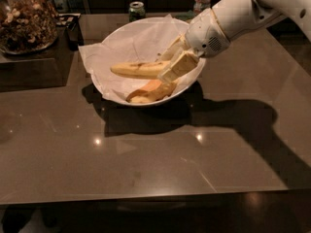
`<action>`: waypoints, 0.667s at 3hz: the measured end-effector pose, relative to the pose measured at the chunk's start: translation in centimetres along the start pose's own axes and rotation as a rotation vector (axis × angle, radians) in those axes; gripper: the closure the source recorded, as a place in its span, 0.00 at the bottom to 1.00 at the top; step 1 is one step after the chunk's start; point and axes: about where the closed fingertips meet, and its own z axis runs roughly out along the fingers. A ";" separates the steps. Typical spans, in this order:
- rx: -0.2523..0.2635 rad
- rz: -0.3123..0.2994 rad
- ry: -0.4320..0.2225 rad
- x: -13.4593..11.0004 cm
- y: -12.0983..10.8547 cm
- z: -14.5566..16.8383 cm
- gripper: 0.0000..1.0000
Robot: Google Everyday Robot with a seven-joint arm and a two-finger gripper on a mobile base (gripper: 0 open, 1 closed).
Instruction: Pick banana from white bowl
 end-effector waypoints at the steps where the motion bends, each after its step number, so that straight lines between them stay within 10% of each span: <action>1: -0.002 -0.067 -0.081 -1.4 3.1 -2.8 1.00; 2: 0.041 -0.098 -0.135 -1.8 6.3 -5.9 1.00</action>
Offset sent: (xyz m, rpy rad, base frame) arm -0.1101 -0.0642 0.0704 0.1929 -0.1634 0.0202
